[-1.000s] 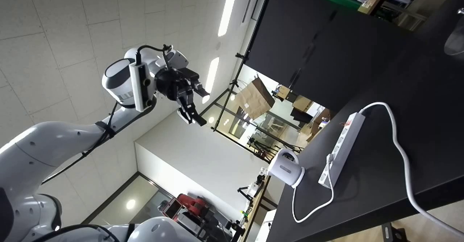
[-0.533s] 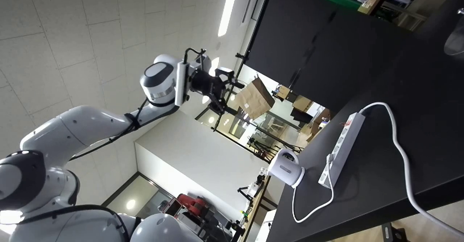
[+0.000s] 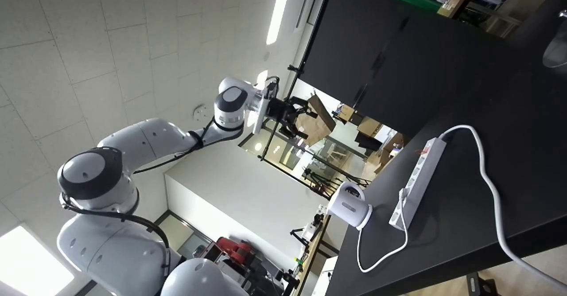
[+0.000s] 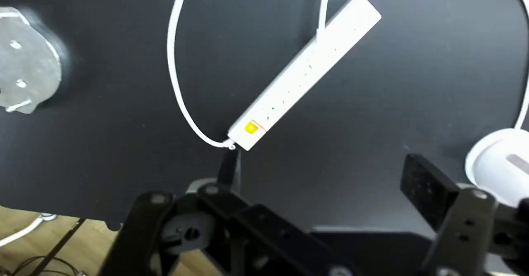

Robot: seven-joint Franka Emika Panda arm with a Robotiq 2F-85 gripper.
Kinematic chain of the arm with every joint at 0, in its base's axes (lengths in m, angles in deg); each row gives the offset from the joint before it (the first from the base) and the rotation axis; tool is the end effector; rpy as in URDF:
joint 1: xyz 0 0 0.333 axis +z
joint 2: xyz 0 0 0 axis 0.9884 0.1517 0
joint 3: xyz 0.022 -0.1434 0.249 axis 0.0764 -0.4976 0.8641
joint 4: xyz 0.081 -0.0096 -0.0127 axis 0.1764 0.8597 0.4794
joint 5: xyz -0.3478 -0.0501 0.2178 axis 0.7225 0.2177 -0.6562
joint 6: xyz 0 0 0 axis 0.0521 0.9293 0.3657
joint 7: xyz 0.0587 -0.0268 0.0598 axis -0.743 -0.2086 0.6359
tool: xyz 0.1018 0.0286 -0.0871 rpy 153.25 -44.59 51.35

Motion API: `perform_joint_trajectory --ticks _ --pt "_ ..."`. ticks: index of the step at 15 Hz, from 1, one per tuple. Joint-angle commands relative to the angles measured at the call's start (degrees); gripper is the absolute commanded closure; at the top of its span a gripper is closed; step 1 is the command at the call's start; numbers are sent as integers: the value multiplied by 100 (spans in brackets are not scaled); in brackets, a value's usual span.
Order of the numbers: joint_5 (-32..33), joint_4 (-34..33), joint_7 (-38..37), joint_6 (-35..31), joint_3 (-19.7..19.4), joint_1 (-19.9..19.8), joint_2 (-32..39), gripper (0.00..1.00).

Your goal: Flip the switch on the handle of the kettle

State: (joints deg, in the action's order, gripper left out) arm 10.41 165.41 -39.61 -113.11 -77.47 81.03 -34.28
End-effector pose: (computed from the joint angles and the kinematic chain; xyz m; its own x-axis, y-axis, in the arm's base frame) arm 0.5686 -0.0549 0.4388 0.9869 0.1345 0.0889 0.1338 -0.9909 0.0137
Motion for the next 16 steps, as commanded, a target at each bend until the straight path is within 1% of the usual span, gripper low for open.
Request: perform_joint_trajectory --ticks 1,3,4,5,8,16 --pt "-614 -860 -697 -16 311 101 617 0" --pt "-883 -1163 -781 83 508 193 857 0" --pt "-872 -1316 -730 361 609 248 950 0" --pt "-774 -848 -529 -11 543 145 683 0" --pt "-796 -1092 -588 153 674 244 881 0" --pt "-799 -1129 -588 208 658 216 894 0"
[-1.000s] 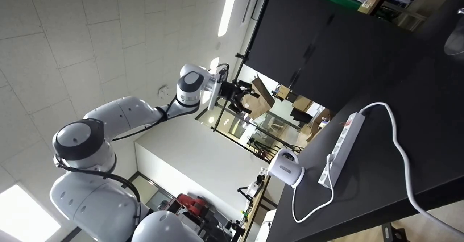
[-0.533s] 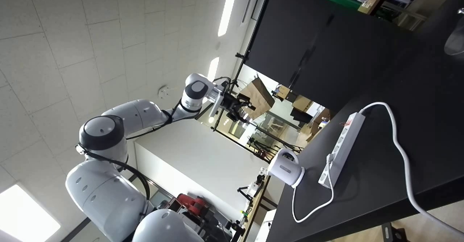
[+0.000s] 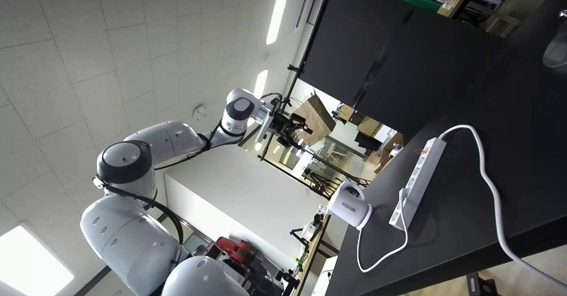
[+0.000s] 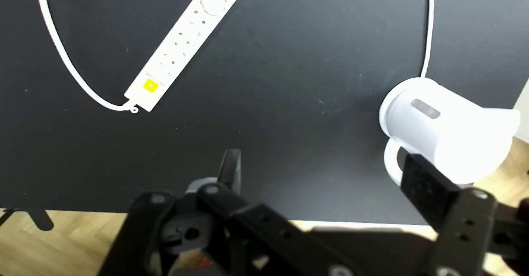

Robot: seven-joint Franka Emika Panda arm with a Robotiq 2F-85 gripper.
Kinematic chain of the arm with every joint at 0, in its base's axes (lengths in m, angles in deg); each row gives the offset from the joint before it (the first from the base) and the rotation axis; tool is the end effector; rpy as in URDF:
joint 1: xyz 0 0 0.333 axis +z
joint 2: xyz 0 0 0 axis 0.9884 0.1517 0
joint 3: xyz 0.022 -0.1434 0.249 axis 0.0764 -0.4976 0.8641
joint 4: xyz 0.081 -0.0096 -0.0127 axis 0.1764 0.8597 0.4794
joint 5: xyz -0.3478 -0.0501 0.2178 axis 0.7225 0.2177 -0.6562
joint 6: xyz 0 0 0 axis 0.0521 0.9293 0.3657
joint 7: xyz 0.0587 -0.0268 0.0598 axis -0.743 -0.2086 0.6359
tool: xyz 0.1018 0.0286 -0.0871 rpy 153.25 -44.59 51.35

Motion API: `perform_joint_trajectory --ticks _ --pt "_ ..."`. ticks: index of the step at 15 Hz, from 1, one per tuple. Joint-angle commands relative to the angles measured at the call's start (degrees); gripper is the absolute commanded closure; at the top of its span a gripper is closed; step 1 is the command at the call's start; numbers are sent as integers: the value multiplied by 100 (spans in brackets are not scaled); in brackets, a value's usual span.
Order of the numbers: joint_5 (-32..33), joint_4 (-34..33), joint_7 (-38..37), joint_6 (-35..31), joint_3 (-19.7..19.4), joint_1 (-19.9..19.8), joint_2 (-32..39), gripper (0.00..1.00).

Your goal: Flip the switch on the handle of the kettle

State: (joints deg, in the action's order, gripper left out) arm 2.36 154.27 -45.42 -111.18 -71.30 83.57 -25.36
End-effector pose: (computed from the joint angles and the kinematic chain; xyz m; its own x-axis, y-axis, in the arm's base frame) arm 0.6171 0.0478 0.4431 0.9858 0.1290 0.1079 0.1420 -0.9822 -0.1227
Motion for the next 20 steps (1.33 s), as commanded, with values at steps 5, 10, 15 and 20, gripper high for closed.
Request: perform_joint_trajectory --ticks 5,10,15,20 --pt "300 -191 -123 -355 56 10 162 0" --pt "692 -1243 -322 -910 140 114 1066 0" --pt "519 -2548 -160 -631 397 280 2133 0" --pt "366 -3785 190 -328 753 496 3185 34"
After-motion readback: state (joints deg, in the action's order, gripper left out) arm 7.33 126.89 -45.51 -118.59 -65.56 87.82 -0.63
